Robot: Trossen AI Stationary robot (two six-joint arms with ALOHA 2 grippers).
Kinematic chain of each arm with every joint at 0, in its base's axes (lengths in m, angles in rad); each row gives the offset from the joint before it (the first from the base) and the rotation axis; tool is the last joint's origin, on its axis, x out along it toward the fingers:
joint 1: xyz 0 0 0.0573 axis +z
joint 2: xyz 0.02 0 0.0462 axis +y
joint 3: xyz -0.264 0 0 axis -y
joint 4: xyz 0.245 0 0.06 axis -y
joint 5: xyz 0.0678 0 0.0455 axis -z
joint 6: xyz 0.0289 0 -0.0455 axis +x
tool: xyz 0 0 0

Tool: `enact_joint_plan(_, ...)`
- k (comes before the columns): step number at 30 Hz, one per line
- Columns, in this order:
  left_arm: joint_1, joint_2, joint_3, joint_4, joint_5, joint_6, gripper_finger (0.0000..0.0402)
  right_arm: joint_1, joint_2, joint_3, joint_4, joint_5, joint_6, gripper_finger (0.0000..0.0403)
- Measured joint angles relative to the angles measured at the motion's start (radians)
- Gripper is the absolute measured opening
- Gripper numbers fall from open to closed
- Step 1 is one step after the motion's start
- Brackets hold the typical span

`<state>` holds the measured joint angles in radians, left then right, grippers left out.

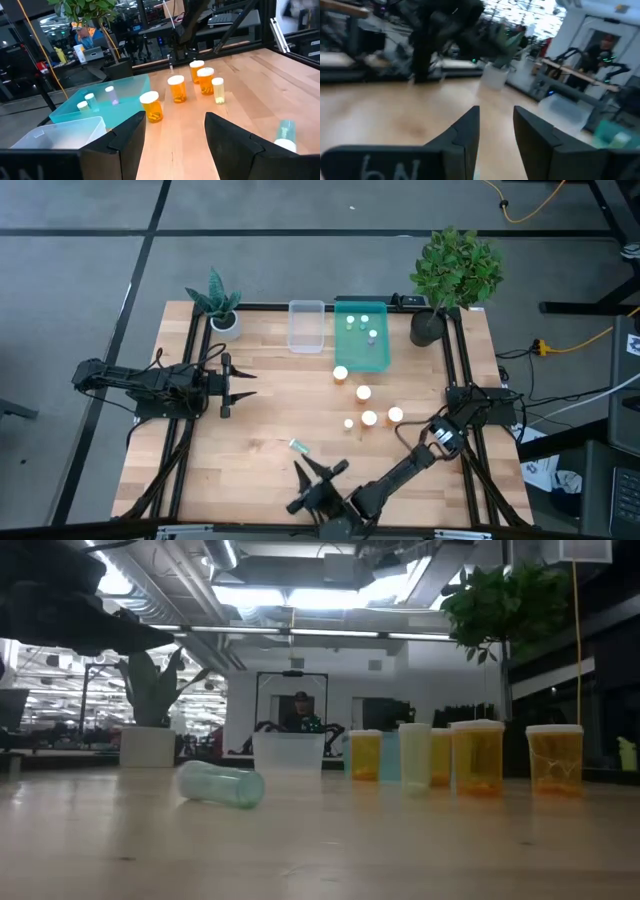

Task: Pick and place medicine bottles into bin by pill shape (circle, oval)
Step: Put the blue tablet bottle into the blue bin

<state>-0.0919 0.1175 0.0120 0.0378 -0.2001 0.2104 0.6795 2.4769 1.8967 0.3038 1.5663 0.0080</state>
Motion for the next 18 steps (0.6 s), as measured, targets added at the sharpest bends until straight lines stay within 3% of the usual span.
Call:
enact_joint_plan(11, 0.0, 0.0, 0.0, 0.0, 0.0, 0.0, 0.0195, -0.115, -0.293, -0.021, -0.006, -0.054, -0.219, 0.01)
enact_joint_plan(16, 0.0, 0.0, 0.0, 0.0, 0.0, 0.001, 0.0195, -0.148, -0.368, -0.015, -0.014, -0.213, -0.524, 0.0103)
enact_joint_plan(18, 0.0, 0.0, 0.0, 0.0, 0.0, 0.001, 0.0195, -0.161, -0.376, -0.011, -0.009, -0.204, -0.589, 0.0103)
